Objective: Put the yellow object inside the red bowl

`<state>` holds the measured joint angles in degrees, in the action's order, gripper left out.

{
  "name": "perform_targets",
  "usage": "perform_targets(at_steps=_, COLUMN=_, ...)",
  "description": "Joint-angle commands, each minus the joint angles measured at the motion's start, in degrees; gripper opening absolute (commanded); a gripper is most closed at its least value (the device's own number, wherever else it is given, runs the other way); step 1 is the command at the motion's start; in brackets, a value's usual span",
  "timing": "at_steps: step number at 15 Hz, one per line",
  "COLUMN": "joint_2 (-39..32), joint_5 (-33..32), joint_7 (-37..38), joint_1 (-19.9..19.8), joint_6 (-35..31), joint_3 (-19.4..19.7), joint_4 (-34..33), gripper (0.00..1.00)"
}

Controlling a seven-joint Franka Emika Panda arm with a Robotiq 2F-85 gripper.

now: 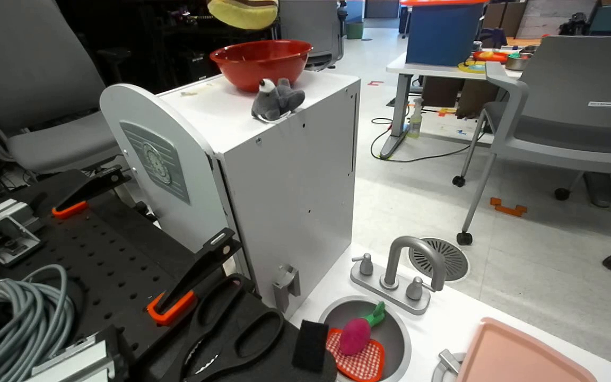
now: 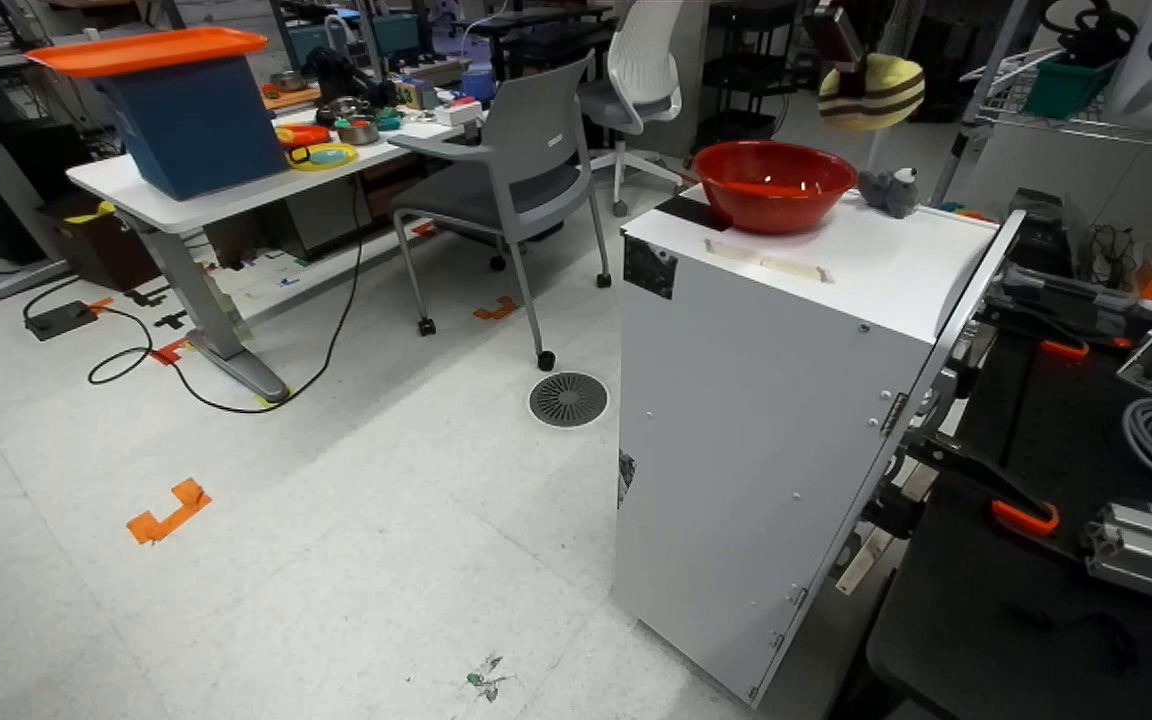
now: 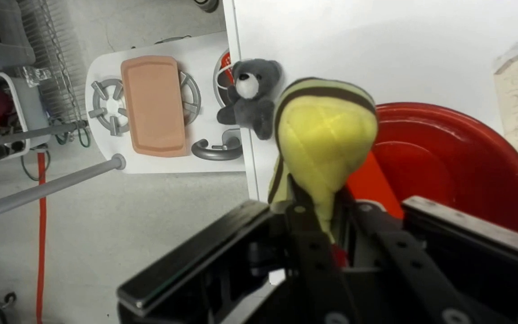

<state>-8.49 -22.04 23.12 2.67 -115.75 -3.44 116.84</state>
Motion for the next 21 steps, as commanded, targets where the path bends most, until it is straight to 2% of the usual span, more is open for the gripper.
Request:
perform_targets(at_steps=1, joint_2=-0.83, joint_5=-0.25, joint_7=-1.48, joint_1=0.76, joint_6=-1.16, joint_3=1.06, joint_4=-1.26, gripper=0.44)
perform_targets(at_steps=7, joint_2=-0.14, joint_5=-0.12, joint_7=-1.81, joint_1=0.64, joint_6=-2.29, joint_3=1.49, joint_4=-0.31, gripper=0.88)
perform_targets(at_steps=9, joint_2=0.03, joint_5=-0.21, joint_7=-1.67, joint_1=0.65, joint_6=-2.42, joint_3=1.58, joint_4=-0.07, gripper=1.0)
perform_targets(at_steps=17, joint_2=0.69, joint_5=-0.8, joint_7=-1.18, joint_1=0.92, joint_6=-3.56, joint_3=1.6, joint_4=0.76, gripper=1.0)
perform_targets(at_steps=21, joint_2=2.76, joint_5=-3.12, joint_7=1.54, joint_1=1.94, joint_6=-4.87, joint_3=1.39, joint_4=3.17, gripper=1.0)
